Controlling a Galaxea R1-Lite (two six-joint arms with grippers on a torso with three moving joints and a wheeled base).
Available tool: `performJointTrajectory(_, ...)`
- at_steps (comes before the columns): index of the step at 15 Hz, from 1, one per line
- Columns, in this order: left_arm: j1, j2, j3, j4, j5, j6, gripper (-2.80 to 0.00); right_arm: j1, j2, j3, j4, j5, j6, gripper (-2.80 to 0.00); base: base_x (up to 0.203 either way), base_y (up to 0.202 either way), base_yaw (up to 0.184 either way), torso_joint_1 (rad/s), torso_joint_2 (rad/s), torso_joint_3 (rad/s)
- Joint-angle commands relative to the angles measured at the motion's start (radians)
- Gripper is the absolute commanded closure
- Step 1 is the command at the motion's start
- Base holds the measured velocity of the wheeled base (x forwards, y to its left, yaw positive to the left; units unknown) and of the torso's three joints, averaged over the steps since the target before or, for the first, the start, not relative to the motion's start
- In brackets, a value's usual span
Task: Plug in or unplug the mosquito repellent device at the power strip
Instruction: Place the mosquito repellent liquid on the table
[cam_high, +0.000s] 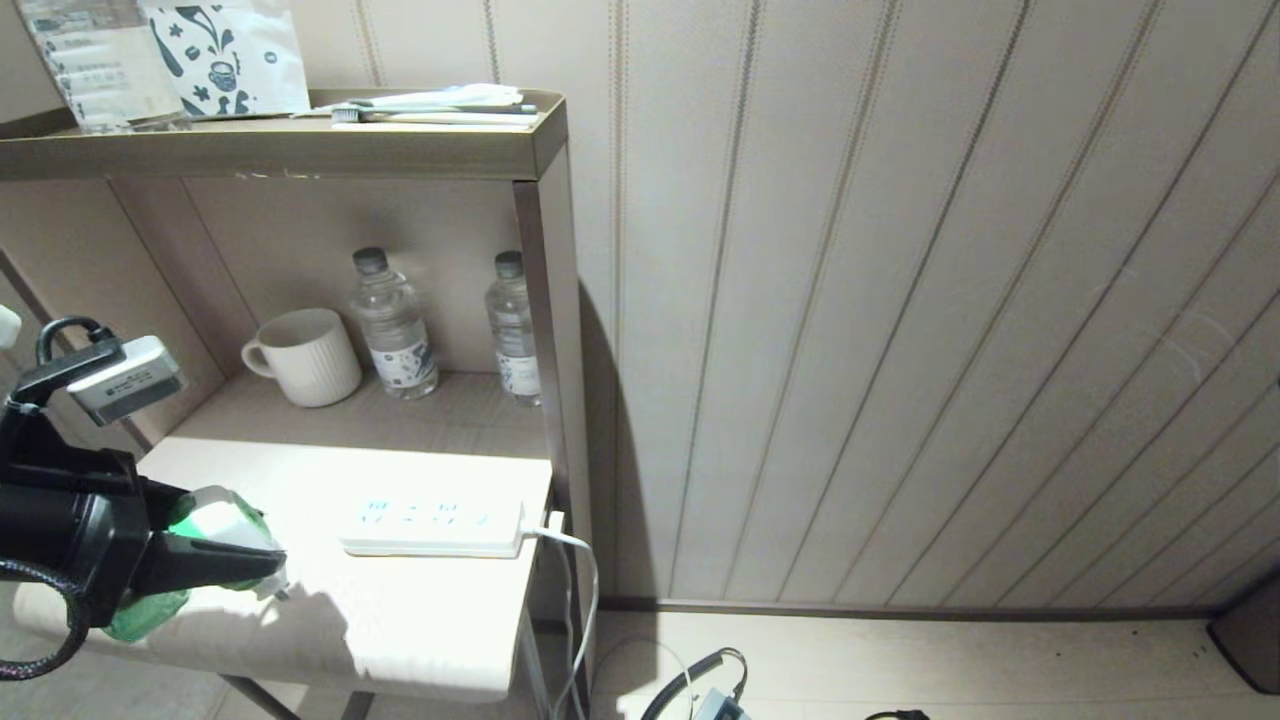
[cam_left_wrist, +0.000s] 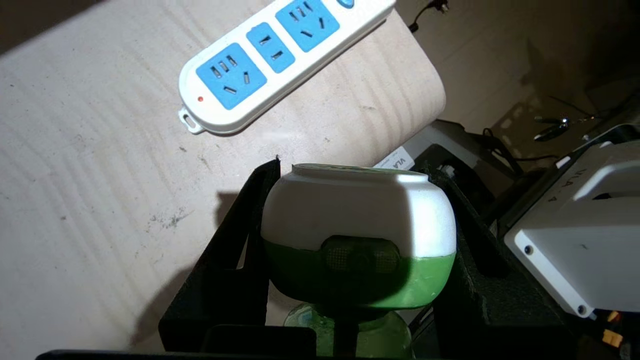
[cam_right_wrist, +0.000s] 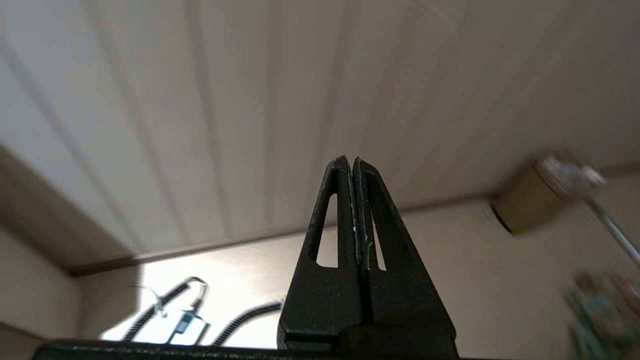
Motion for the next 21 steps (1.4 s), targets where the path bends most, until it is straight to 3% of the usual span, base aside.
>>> performJointTrajectory(1,0.021,0.001,0.016,-0.001,-0.039,0.006,0.00,-0.074,-0.245,0.158,-0.004,0.026,0.005,0.00,0.000,0.000,0.000,0.000,0.00,0.000)
performJointTrajectory(2,0.033,0.003,0.033,-0.023,-0.073,0.009,0.00,-0.084,-0.265,0.227,-0.023,0.053,0.012,0.00,0.000,0.000,0.000,0.000,0.00,0.000)
performJointTrajectory(4,0.043,0.013,0.070,-0.106,-0.098,0.007,0.00,-0.095,-0.270,0.296,-0.115,0.179,0.034,0.00,0.000,0.000,0.000,0.000,0.00,0.000)
performJointTrajectory(10,0.045,0.013,0.091,-0.128,-0.104,0.006,0.00,-0.079,-0.314,0.294,0.030,0.427,0.046,0.00,0.000,0.000,0.000,0.000,0.00,0.000)
performJointTrajectory(12,0.045,0.006,0.095,-0.128,-0.105,0.007,0.00,-0.030,-0.404,0.282,0.133,0.440,0.056,0.00,0.000,0.000,0.000,0.000,0.00,0.000)
performJointTrajectory(15,0.046,-0.003,0.111,-0.130,-0.106,0.008,0.00,-0.035,-0.551,0.285,0.140,0.430,0.073,0.00,0.000,0.000,0.000,0.000,0.00,0.000)
performJointTrajectory(17,0.046,-0.027,0.133,-0.130,-0.105,0.008,0.00,-0.035,-0.549,0.295,0.120,0.391,0.139,0.00,0.000,0.000,0.000,0.000,0.00,0.000)
performJointTrajectory(21,0.062,-0.095,0.193,-0.151,-0.104,0.007,0.00,-0.036,-0.545,0.296,0.119,0.385,0.165,0.00,0.000,0.000,0.000,0.000,0.00,0.000)
